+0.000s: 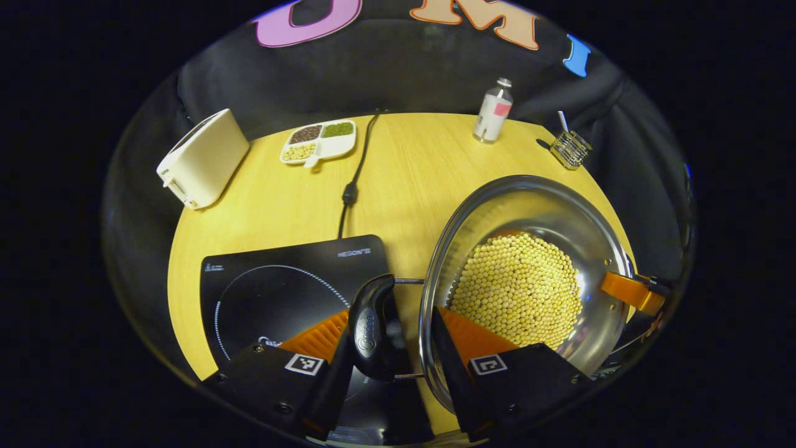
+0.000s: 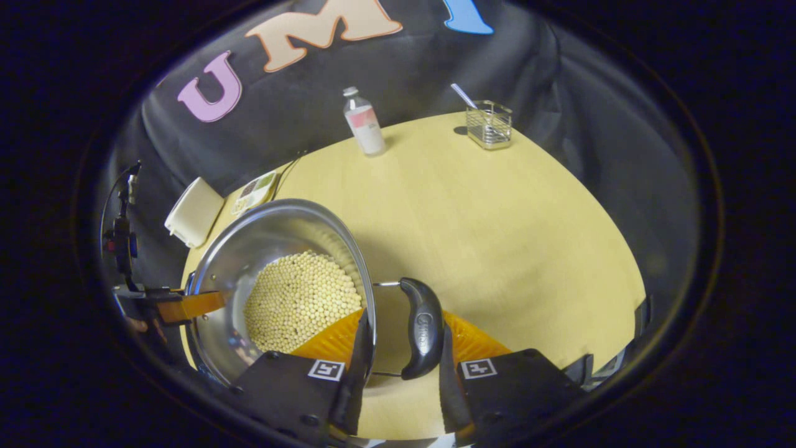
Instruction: First push the handle of the pot to place it horizontally, then grasp the pot with both hands and set it on the induction cooktop.
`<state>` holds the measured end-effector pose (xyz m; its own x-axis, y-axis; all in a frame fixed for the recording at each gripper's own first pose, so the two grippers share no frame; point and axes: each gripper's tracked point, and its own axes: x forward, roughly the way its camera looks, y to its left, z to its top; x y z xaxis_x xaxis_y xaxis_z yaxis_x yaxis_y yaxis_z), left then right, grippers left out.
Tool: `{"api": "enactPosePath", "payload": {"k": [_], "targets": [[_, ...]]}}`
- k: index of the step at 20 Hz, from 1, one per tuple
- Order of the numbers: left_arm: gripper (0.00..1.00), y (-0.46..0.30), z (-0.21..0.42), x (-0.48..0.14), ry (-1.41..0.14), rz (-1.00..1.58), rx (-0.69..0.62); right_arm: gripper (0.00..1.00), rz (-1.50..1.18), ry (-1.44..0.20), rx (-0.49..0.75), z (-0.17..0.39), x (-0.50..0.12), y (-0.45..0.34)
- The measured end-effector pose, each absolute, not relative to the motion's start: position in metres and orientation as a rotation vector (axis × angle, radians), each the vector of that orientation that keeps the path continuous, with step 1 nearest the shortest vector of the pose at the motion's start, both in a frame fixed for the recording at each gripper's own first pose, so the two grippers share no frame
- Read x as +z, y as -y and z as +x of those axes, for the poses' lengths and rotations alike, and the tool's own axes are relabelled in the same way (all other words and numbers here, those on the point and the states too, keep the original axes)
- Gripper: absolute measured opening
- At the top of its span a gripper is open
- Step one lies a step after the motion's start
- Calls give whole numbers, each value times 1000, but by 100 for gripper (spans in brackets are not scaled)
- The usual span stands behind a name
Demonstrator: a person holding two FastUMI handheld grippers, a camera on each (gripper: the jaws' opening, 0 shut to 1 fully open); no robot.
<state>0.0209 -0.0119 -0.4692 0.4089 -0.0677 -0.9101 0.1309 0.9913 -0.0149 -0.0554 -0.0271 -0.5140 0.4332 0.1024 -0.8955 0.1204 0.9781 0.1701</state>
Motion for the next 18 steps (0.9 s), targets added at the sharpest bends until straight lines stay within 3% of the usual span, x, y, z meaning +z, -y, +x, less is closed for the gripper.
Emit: {"api": "enactPosePath", "payload": {"k": [18], "targets": [[71, -130, -18, -446, -1115, -12, 44, 48, 181, -1129, 150, -65, -504, -119]]}}
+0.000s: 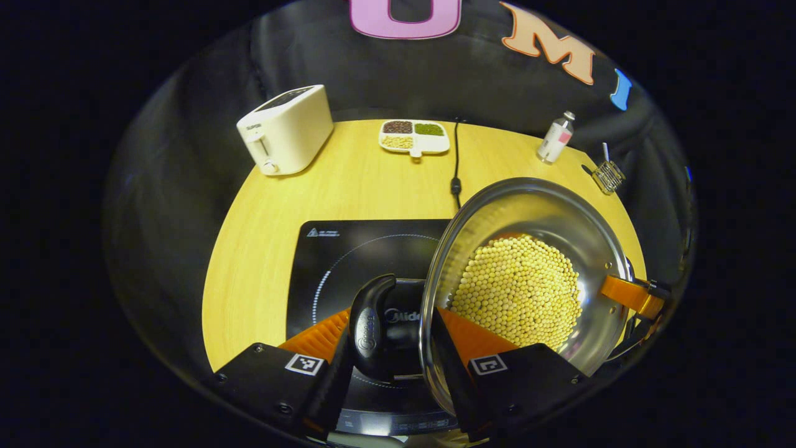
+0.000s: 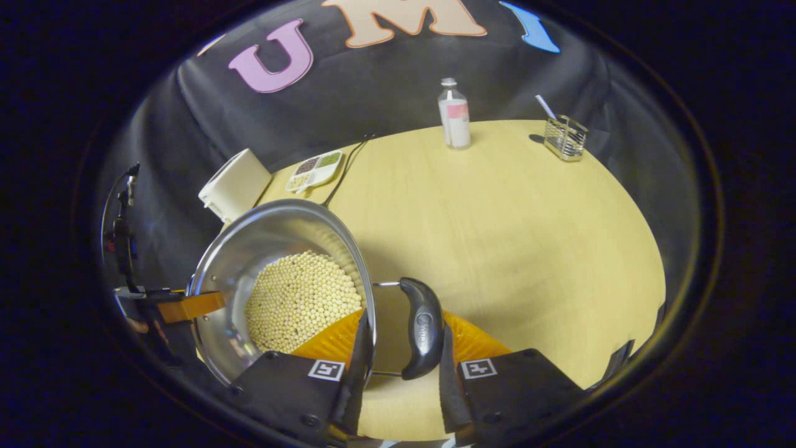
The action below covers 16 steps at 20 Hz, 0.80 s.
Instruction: First push the handle of the pot to place it horizontally, then grasp the pot with both hands and set it on the induction cooktop.
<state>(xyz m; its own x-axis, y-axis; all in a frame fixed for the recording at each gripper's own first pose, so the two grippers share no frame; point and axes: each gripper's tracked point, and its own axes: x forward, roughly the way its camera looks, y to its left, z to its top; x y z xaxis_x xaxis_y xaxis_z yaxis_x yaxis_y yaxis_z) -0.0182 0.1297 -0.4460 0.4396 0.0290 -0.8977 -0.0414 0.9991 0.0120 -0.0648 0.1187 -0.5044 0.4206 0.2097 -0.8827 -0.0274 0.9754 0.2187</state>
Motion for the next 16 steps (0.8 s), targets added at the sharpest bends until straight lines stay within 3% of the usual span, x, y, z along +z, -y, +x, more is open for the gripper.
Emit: {"api": "enactPosePath", "payload": {"k": [8, 9, 13, 15, 16], "targets": [[71, -188, -32, -447, -1130, -45, 111, 48, 161, -1141, 215, -65, -512, -180], [72, -194, -32, -447, -1131, -51, 118, 53, 158, -1142, 223, -65, -511, -186], [71, -214, -33, -447, -1132, -62, 138, 53, 147, -1142, 244, -59, -512, -209], [71, -223, -32, -447, -1138, -68, 142, 48, 142, -1143, 249, -58, -512, -217], [71, -226, -31, -447, -1141, -72, 145, 53, 139, -1144, 250, -59, -511, -220]]}}
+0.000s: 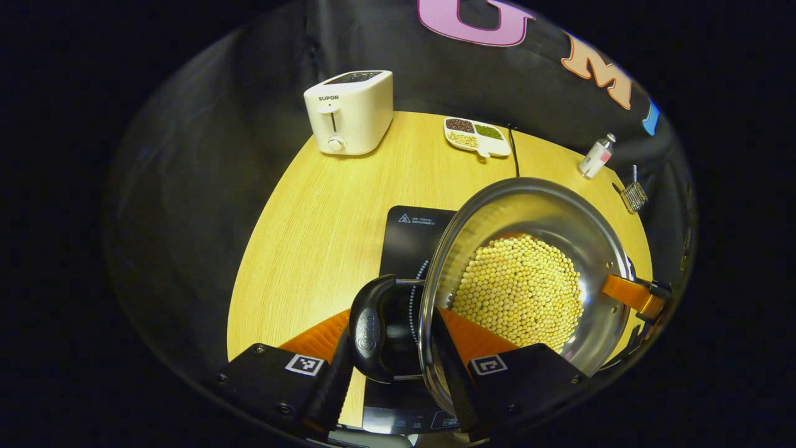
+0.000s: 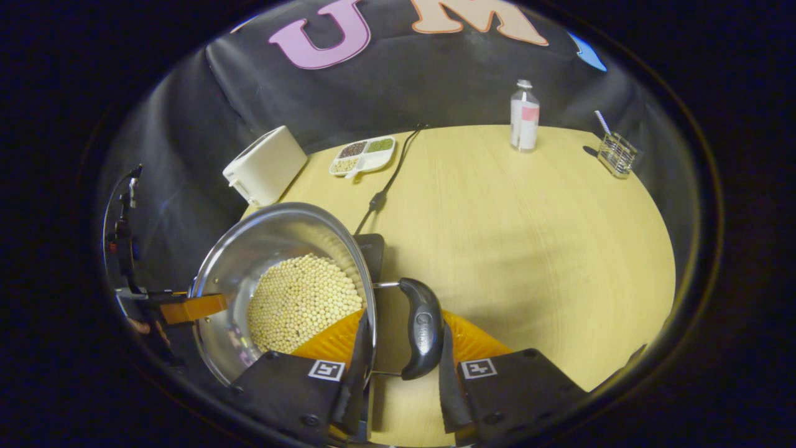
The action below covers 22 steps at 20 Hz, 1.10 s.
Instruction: First push the handle of the pot to place it horizontally, then grasp the pot with both hands and set it on the induction cooktop.
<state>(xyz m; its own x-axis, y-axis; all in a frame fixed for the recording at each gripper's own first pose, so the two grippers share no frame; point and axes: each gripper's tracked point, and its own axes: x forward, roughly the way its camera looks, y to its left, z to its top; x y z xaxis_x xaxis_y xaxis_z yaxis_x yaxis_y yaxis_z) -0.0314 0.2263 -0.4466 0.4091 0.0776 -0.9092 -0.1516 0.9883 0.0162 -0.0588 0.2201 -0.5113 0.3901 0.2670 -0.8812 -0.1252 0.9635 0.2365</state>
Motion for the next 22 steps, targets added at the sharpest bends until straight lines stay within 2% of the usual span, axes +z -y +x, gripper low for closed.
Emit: {"api": "enactPosePath", "payload": {"k": [2, 3, 4, 5, 6, 7, 8, 11, 12, 13, 21, 22], "targets": [[71, -231, -30, -447, -1142, -75, 142, 53, 138, -1141, 249, -57, -510, -227], [71, -233, -31, -448, -1141, -75, 139, 48, 139, -1140, 247, -58, -510, -228], [71, -235, -29, -448, -1140, -75, 135, 48, 140, -1140, 243, -56, -510, -230], [71, -236, -29, -448, -1141, -77, 133, 53, 141, -1142, 237, -57, -510, -231], [71, -238, -27, -449, -1143, -79, 131, 53, 140, -1142, 233, -57, -509, -233], [71, -239, -26, -450, -1145, -80, 129, 48, 138, -1141, 229, -57, -509, -233], [71, -239, -24, -451, -1144, -80, 124, 53, 138, -1139, 225, -57, -508, -233], [72, -241, -20, -452, -1141, -74, 112, 53, 148, -1141, 216, -57, -508, -236], [72, -242, -19, -451, -1142, -69, 107, 48, 155, -1141, 214, -58, -508, -238], [72, -243, -18, -452, -1140, -69, 104, 53, 158, -1141, 213, -57, -507, -239], [71, -245, -15, -453, -1132, -64, 78, 53, 170, -1145, 198, -58, -507, -240], [72, -246, -15, -453, -1133, -64, 79, 48, 175, -1145, 198, -59, -507, -240]]}}
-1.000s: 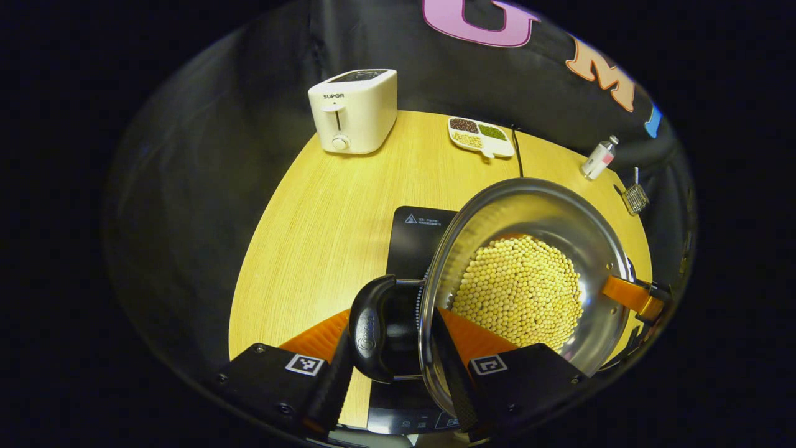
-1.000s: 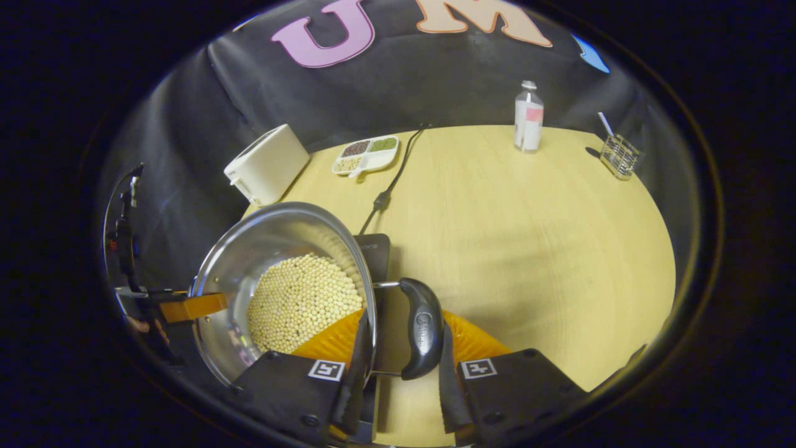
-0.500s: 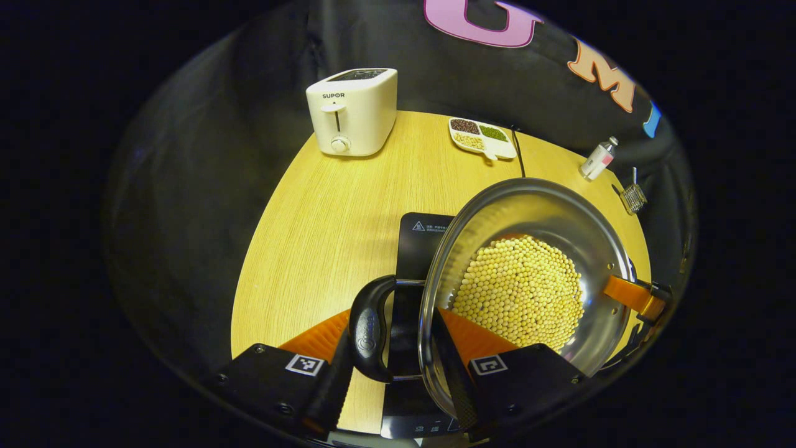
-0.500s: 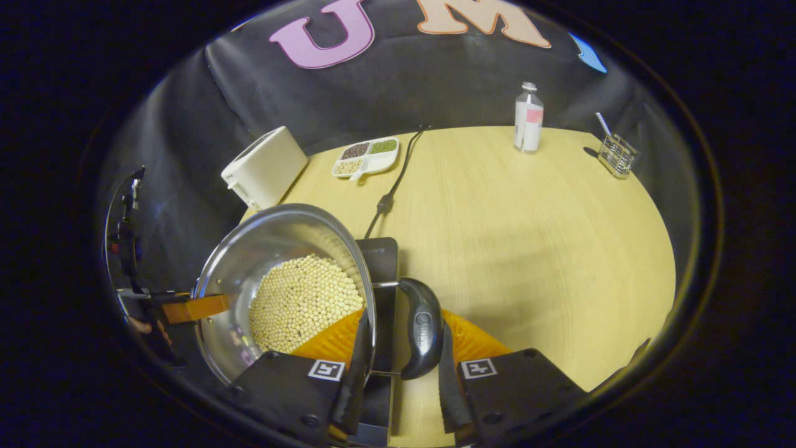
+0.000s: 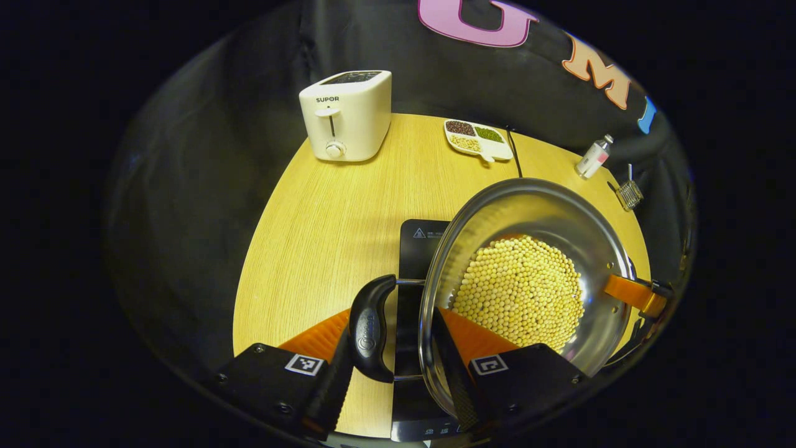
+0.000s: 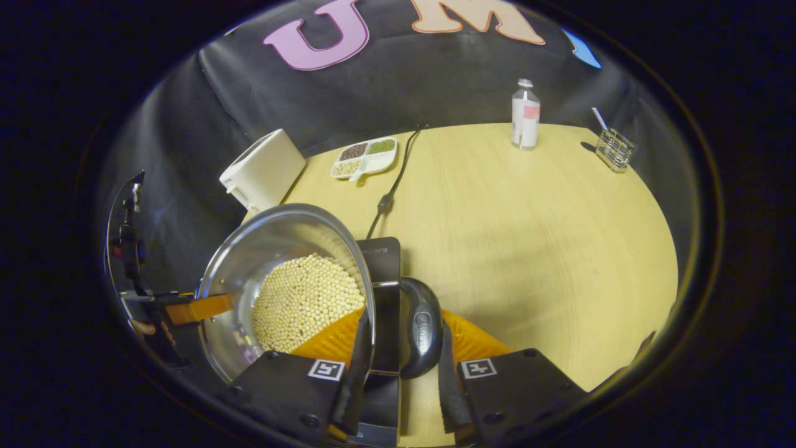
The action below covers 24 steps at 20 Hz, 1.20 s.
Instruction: First push the handle of the pot to place it horizontally, then grasp the pot with both hands and set it on the induction cooktop.
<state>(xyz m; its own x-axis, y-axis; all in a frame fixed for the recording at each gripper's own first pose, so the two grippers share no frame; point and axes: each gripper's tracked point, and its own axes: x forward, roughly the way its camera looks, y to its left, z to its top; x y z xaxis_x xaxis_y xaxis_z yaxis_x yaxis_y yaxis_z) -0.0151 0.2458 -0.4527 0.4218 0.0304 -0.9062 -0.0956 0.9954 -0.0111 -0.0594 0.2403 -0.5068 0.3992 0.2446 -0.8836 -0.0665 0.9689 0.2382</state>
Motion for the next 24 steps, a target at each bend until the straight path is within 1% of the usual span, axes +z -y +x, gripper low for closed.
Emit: {"api": "enactPosePath", "payload": {"k": [2, 3, 4, 5, 6, 7, 8, 9, 10, 11, 13, 14, 15, 16, 19, 20, 21, 24], "targets": [[72, -246, -15, -452, -1131, -66, 80, 53, 182, -1144, 197, -59, -507, -240], [73, -246, -16, -452, -1130, -66, 80, 48, 181, -1142, 198, -58, -506, -240], [73, -245, -15, -452, -1129, -68, 80, 48, 180, -1140, 200, -59, -507, -240], [72, -246, -16, -452, -1129, -69, 81, 53, 182, -1139, 202, -58, -507, -240], [72, -246, -16, -452, -1128, -69, 80, 53, 186, -1139, 203, -59, -507, -240], [74, -245, -16, -452, -1130, -69, 79, 53, 189, -1139, 205, -59, -507, -240], [72, -245, -16, -452, -1129, -68, 78, 48, 191, -1139, 206, -59, -507, -240], [74, -245, -16, -452, -1128, -67, 79, 53, 189, -1141, 206, -59, -507, -239], [73, -245, -16, -452, -1130, -66, 81, 48, 191, -1139, 207, -59, -508, -240], [73, -245, -17, -453, -1131, -61, 84, 51, 194, -1140, 207, -59, -508, -240], [76, -245, -16, -457, -1136, -45, 86, 51, 203, -1141, 210, -59, -508, -240], [77, -244, -16, -458, -1142, -40, 90, 56, 207, -1144, 210, -59, -508, -239], [80, -244, -18, -460, -1150, -41, 96, 56, 214, -1147, 211, -60, -508, -240], [81, -244, -18, -461, -1152, -47, 104, 55, 224, -1148, 212, -60, -509, -240], [82, -243, -20, -461, -1147, -70, 118, 55, 235, -1151, 224, -61, -509, -242], [84, -243, -21, -461, -1151, -73, 116, 55, 233, -1153, 226, -61, -509, -242], [82, -243, -23, -462, -1153, -74, 119, 53, 235, -1155, 228, -61, -510, -242], [87, -248, -20, -461, -1139, -78, 155, 53, 237, -1160, 235, -61, -511, -243]]}}
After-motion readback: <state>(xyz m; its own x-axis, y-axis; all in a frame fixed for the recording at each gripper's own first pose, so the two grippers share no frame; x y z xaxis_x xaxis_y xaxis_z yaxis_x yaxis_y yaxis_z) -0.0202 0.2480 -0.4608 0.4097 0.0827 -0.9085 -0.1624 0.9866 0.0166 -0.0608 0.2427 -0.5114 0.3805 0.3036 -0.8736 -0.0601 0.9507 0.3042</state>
